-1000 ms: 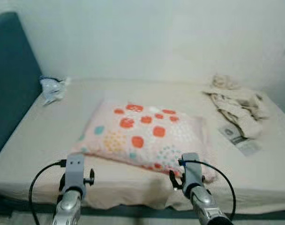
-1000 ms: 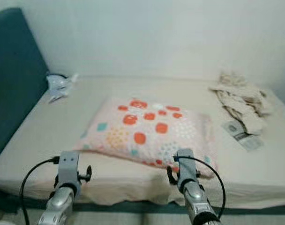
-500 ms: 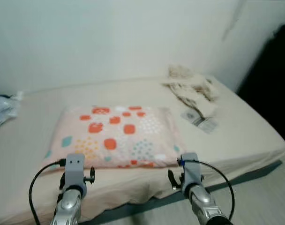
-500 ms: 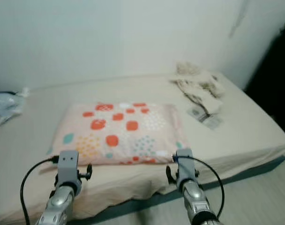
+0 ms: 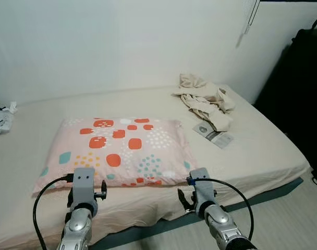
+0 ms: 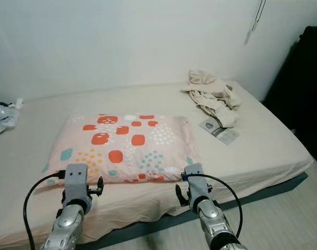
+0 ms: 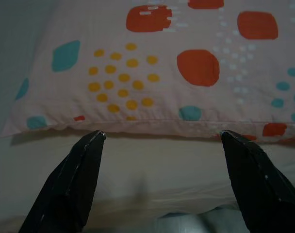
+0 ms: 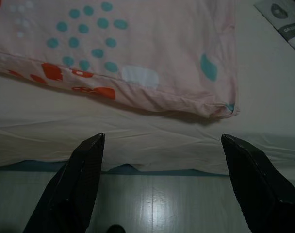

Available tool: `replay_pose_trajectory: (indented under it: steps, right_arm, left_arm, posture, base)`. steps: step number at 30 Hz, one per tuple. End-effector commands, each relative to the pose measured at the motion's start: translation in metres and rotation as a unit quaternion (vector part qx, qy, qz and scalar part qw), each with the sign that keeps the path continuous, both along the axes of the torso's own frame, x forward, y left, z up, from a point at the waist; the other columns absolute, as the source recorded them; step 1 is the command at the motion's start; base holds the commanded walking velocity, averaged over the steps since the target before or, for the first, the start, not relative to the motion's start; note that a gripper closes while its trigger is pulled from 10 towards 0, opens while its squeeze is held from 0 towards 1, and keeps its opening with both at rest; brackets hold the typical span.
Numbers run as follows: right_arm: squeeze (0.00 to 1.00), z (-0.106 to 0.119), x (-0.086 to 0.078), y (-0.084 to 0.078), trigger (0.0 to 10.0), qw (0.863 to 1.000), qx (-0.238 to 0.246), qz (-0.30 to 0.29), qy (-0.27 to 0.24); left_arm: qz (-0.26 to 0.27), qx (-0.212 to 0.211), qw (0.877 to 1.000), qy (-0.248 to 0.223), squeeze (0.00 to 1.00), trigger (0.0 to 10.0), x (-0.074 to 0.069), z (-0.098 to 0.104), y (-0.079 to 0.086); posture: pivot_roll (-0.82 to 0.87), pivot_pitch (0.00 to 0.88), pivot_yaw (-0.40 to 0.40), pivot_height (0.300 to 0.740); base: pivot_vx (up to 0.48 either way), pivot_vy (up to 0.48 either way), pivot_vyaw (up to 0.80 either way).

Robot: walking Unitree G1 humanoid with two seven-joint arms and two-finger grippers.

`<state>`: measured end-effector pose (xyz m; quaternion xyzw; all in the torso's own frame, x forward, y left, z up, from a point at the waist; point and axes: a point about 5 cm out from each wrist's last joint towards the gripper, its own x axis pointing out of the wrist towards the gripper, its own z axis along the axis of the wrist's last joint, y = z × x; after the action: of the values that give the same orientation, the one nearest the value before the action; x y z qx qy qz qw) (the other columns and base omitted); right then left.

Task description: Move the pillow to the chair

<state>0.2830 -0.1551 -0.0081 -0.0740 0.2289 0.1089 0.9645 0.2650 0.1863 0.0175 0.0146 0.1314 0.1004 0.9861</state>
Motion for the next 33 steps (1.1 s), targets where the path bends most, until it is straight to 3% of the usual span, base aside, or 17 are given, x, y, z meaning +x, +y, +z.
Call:
replay_pose_trajectory:
  steps: [1, 14, 33]
  right_arm:
    - [0.0, 0.0015, 0.0008, -0.002, 10.0, 1.0, 0.002, -0.006, -0.007]
    - [0.0, 0.0018, -0.0003, -0.0038, 10.0, 1.0, 0.013, -0.018, -0.014]
    - [0.0, 0.0025, 0.0007, -0.0009, 10.0, 1.0, 0.012, -0.004, -0.014]
  left_arm:
    - [0.002, -0.008, 1.0, -0.005, 0.0, 10.0, -0.0032, -0.0007, -0.0008]
    - [0.005, -0.009, 1.0, -0.005, 0.0, 10.0, 0.0021, 0.0012, 0.0005]
    - [0.004, -0.017, 1.0, -0.001, 0.0, 10.0, -0.0054, -0.0041, 0.0006]
  posture:
    - [0.04, 0.063, -0.049, 0.74]
    - [0.04, 0.054, -0.02, 0.74]
    - [0.04, 0.043, -0.03, 0.74]
  base:
    - [0.0, 0.0, 0.0]
    - [0.0, 0.0, 0.0]
    - [0.269, 0.0, 0.0]
